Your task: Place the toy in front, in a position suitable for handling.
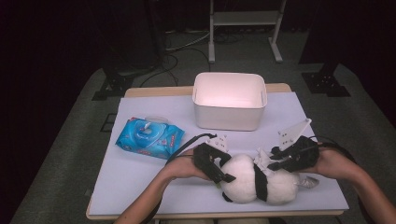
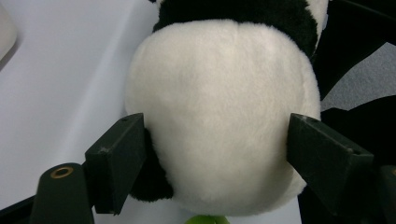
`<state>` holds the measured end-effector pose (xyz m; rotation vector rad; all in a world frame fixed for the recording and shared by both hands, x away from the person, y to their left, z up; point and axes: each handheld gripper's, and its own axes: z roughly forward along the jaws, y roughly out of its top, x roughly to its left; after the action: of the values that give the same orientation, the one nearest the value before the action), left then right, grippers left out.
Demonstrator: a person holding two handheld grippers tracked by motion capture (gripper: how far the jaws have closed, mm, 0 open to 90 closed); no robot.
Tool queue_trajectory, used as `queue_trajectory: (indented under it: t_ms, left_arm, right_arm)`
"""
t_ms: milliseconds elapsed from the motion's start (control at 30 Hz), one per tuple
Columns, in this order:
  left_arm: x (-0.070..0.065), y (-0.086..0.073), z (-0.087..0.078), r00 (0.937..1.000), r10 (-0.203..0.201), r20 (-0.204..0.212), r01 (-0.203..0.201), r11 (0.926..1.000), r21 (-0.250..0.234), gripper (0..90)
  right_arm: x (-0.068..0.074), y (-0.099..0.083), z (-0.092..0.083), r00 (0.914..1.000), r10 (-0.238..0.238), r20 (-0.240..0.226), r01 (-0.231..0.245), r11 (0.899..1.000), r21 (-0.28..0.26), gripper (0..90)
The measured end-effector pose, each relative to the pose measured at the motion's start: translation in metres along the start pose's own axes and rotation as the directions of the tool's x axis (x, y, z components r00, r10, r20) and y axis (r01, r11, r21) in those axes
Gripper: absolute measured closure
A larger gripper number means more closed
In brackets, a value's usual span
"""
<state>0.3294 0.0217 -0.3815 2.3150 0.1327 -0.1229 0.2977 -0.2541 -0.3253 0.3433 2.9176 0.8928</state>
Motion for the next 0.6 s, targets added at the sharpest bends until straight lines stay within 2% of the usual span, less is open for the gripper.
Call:
queue_trajectory:
  t_ms: [33,233,267,367,500,533,567,600]
  left_arm:
    - [0.001,0.0,0.001,0.9999,-0.013,-0.001,0.013,0.9999,0.001,18.0]
    - [0.003,0.004,0.005,0.9998,-0.016,-0.01,0.016,0.9999,0.005,8.7]
    - [0.007,0.007,0.009,0.9989,-0.046,0.0,0.046,0.9989,0.006,7.3]
    - [0.01,0.009,0.012,0.9982,-0.057,0.018,0.057,0.9983,0.01,4.8]
    - [0.015,0.014,0.022,0.9934,-0.092,0.069,0.09,0.9955,0.029,3.1]
    - [0.015,0.014,0.022,0.9934,-0.092,0.069,0.09,0.9955,0.029,3.1]
    - [0.016,0.014,0.024,0.9886,-0.116,0.096,0.113,0.9928,0.039,3.1]
    - [0.019,0.014,0.029,0.9786,-0.152,0.139,0.146,0.988,0.052,3.1]
  right_arm:
    - [0.001,-0.002,0.001,1.0,0.006,0.0,-0.006,1.0,-0.002,74.5]
    - [0.007,-0.009,0.003,0.9999,-0.003,0.013,0.003,1.0,-0.025,74.6]
    - [0.008,-0.009,0.003,0.9999,-0.009,0.014,0.009,1.0,-0.028,74.6]
    - [0.01,-0.009,0.004,0.9997,-0.017,0.019,0.018,0.999,-0.03,74.6]
    - [0.012,-0.012,0.004,0.9996,-0.023,0.015,0.024,0.999,-0.046,74.6]
    - [0.012,-0.012,0.004,0.9996,-0.023,0.015,0.024,0.999,-0.046,74.6]
    - [0.013,-0.013,0.004,0.9996,-0.025,0.012,0.025,0.998,-0.052,74.6]
    - [0.013,-0.013,0.004,0.9995,-0.029,0.013,0.029,0.998,-0.055,74.6]
